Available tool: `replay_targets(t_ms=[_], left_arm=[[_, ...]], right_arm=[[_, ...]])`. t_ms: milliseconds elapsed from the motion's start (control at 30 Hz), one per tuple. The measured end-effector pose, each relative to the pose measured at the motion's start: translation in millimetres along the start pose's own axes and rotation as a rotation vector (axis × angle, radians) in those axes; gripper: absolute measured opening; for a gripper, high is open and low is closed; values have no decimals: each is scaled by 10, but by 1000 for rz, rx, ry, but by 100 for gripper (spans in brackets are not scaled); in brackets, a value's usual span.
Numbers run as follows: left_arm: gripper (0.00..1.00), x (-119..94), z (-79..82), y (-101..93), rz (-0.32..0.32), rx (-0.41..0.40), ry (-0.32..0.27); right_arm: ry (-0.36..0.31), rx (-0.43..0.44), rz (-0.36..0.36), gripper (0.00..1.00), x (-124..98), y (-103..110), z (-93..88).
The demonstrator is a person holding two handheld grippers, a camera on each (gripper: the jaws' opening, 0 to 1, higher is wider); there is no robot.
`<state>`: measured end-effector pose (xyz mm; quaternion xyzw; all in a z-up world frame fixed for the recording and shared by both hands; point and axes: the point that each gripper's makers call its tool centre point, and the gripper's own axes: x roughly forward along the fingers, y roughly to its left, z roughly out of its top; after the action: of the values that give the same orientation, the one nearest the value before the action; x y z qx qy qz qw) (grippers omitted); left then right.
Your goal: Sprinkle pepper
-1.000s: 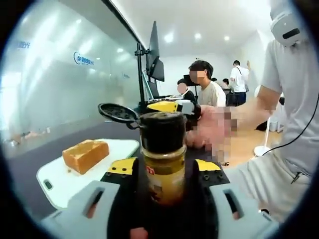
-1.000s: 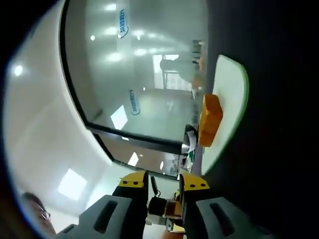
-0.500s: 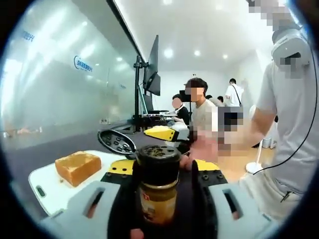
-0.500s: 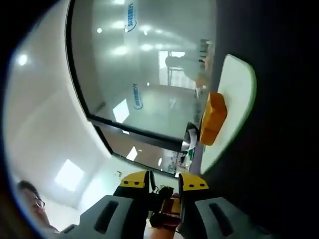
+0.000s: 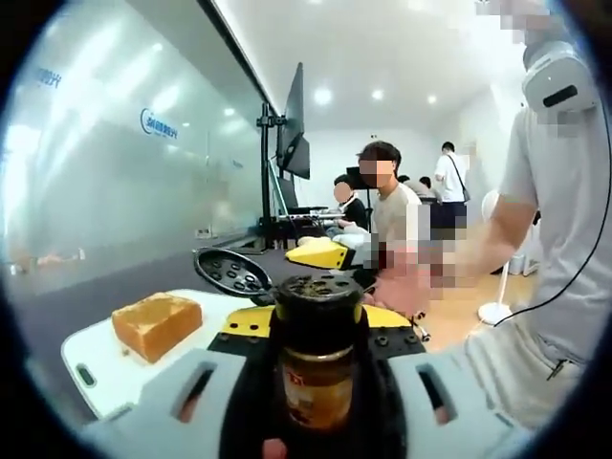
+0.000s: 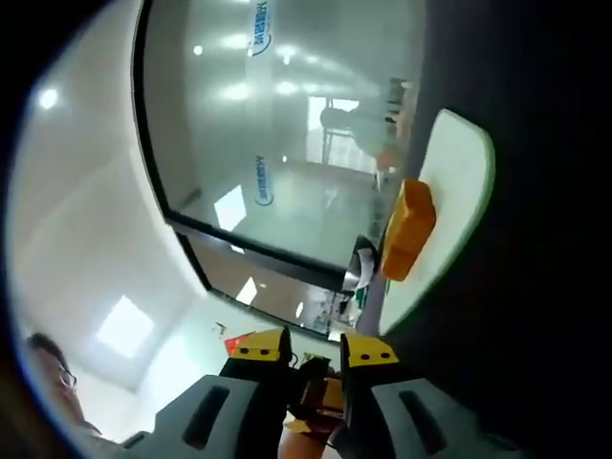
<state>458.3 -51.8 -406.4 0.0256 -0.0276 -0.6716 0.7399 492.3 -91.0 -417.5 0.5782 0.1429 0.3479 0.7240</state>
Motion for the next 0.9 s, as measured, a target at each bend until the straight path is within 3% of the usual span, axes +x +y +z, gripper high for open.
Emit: replay_targets(t_ms=[167, 267, 400, 567, 633, 667, 767, 900], left_arm=[[22, 6, 10, 25, 30, -14, 2], [22, 21, 51, 10, 34, 14, 6], [22, 15, 292, 112, 63, 35, -26], [22, -18, 751, 307, 116, 31, -131], [22, -5, 917, 365, 128, 39, -144], [22, 7, 1002, 403, 138, 49, -150], [22, 38, 1291, 536, 167, 52, -207], [22, 131, 1514, 630, 179, 39, -248]], right_arm=[[30, -74, 2, 18, 9, 30, -80], [24, -68, 10, 18, -6, 40, -80], [-35, -73, 11, 21, -18, 44, 4], [-63, -86, 31, 22, -47, 86, 27], [-125, -13, 80, 26, -87, 162, 133], [-188, 48, 126, 30, -125, 225, 227], [-270, 184, 164, 43, -149, 295, 277], [-319, 396, 230, 51, -30, 412, 147]])
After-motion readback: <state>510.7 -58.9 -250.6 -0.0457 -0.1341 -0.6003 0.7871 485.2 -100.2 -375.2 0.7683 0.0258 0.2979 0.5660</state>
